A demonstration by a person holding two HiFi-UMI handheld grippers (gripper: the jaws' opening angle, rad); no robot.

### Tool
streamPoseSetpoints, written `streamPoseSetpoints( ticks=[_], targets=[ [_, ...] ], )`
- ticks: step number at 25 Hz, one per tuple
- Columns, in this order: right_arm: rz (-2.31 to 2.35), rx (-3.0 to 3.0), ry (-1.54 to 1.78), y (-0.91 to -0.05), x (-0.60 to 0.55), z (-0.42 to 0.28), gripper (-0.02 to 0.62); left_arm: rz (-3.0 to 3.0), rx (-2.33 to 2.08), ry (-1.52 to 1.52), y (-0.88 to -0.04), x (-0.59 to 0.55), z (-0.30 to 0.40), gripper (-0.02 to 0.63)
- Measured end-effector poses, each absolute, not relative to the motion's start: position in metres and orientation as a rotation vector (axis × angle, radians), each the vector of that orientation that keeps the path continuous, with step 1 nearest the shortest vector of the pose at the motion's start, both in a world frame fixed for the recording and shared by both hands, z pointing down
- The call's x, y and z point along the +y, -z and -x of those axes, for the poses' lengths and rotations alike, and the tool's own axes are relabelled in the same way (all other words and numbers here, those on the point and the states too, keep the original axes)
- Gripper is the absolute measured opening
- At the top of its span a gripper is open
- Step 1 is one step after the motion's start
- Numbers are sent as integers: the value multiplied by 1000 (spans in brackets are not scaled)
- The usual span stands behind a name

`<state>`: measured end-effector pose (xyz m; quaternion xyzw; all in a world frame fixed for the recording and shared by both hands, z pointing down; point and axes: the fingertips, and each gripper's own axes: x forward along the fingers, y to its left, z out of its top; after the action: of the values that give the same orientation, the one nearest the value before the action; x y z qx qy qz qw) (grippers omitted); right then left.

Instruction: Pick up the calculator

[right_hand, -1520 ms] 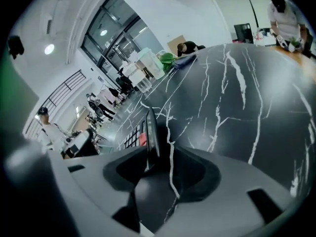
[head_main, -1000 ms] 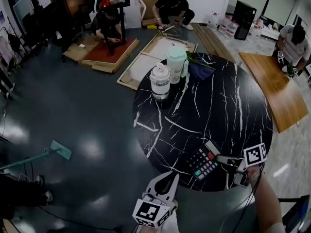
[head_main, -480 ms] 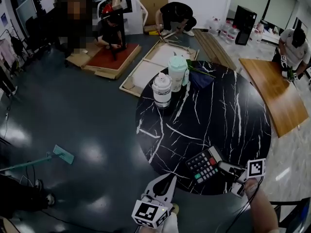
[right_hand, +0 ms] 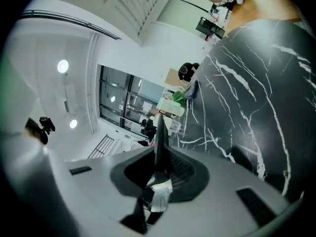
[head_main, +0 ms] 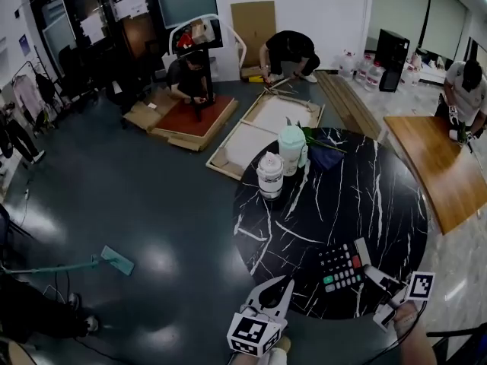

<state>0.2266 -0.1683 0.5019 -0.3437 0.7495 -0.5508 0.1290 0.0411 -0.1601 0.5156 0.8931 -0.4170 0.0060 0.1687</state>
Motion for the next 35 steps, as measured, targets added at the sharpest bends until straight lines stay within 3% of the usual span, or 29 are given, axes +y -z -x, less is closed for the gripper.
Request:
streamPoseSetpoints(
  ticks=[12,35],
  targets=[
    [1039,2078,1462,-419,-148,-233,58,-2618,-1095,-17,-450,-171,-62,8],
    [1093,2008,1316,-373,-109,-202,58,-2697,-1007,104,-371,-167,-63,8]
  ],
)
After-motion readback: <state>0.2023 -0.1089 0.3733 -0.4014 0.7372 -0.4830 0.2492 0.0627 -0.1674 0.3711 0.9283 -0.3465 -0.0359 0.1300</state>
